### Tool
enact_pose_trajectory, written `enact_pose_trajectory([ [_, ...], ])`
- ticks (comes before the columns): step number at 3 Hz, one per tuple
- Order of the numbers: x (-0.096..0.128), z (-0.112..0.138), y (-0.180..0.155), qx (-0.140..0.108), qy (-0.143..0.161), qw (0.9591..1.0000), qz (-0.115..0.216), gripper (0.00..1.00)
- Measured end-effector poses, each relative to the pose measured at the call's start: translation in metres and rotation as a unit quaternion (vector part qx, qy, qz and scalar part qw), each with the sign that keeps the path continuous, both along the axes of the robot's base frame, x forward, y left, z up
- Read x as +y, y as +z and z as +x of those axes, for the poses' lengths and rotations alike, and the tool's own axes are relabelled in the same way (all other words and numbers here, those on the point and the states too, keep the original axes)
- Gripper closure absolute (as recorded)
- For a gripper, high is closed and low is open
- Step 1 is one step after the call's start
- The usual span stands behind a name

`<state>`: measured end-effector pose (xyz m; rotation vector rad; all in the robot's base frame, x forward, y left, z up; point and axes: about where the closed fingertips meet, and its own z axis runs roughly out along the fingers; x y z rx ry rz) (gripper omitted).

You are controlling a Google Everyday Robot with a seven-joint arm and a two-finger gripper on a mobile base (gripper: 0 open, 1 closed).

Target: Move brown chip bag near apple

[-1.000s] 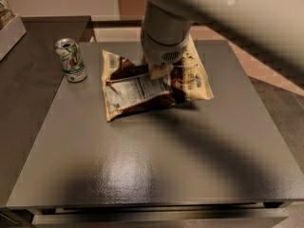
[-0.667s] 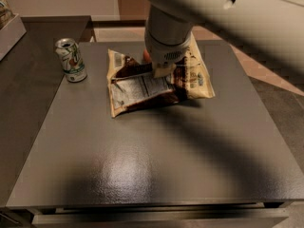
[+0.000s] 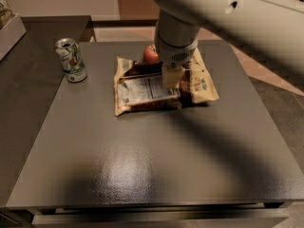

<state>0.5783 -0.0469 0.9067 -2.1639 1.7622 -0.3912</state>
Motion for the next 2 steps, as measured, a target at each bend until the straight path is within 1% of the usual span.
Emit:
enact_pose_trajectory([
  [1, -0.0207, 0.001, -0.0059, 0.008, -0.026, 0.9996, 0.01, 0.0],
  [2, -0.0207, 0.001, -0.0059, 0.008, -0.026, 0.9996, 0.01, 0.0],
])
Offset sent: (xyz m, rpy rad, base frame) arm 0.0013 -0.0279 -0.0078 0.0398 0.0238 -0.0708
